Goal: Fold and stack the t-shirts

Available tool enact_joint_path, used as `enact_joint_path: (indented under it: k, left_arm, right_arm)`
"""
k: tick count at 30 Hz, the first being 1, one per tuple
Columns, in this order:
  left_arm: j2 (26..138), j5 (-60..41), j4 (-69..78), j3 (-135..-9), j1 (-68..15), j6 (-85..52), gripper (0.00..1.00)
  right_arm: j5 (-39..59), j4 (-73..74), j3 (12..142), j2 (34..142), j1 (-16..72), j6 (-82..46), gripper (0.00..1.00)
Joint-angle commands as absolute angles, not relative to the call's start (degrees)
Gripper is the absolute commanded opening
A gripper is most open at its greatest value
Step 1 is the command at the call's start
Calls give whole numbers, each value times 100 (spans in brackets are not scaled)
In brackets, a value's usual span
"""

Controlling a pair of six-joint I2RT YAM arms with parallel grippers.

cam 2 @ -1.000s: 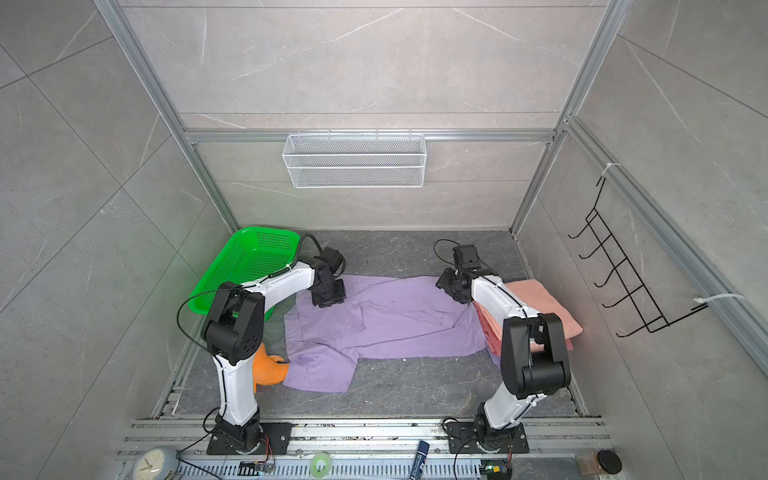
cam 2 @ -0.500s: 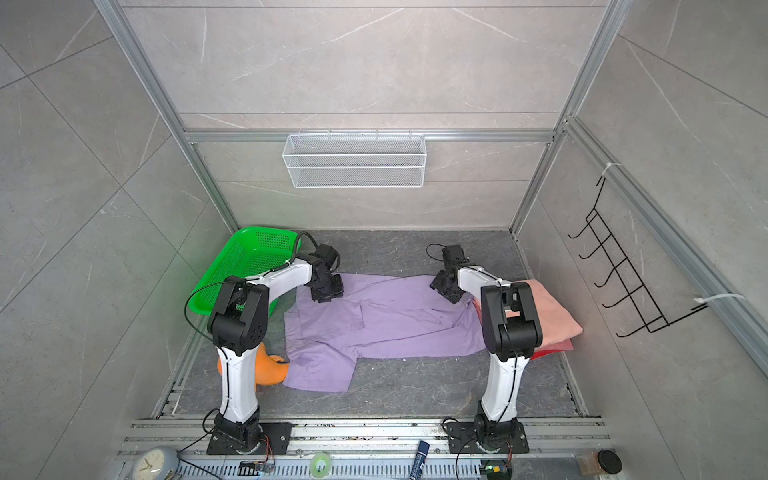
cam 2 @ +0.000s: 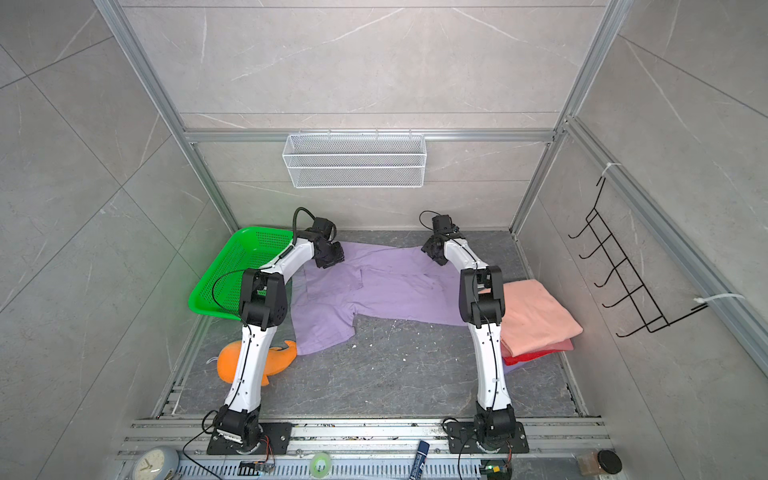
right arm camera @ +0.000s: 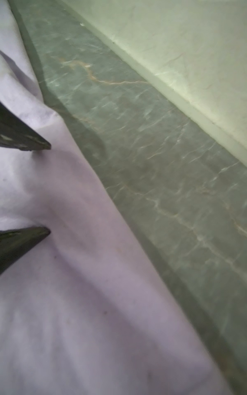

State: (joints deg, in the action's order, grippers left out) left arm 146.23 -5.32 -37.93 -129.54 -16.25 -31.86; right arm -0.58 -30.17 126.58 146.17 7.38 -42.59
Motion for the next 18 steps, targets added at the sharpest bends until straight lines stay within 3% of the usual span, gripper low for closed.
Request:
enact_joint_path:
  k: [1, 5, 10, 14, 18]
  left_arm:
    - [14856, -782, -4006, -13211, -1523, -3110, 43]
    - [14282, -848, -3633, -12945, -1490, -2948, 43]
    - [13016, -811, -3235, -12203, -1494, -2592, 45]
    - [12196, -776, -3581, -11557, -1502, -2383, 46]
    - [11260, -701, -4101, -10523, -1546, -2486, 47]
  right_arm:
    - [-92, -3921, 13511, 15231, 747, -4039, 58]
    - [53, -3844, 13931, 15090, 742, -3602, 58]
    - [298, -3667, 13550, 14215, 751, -3298, 59]
    - [168, -3856, 12459, 13122, 756, -3437, 60]
    - [-171, -3733, 10452, 11555, 756, -3811, 64]
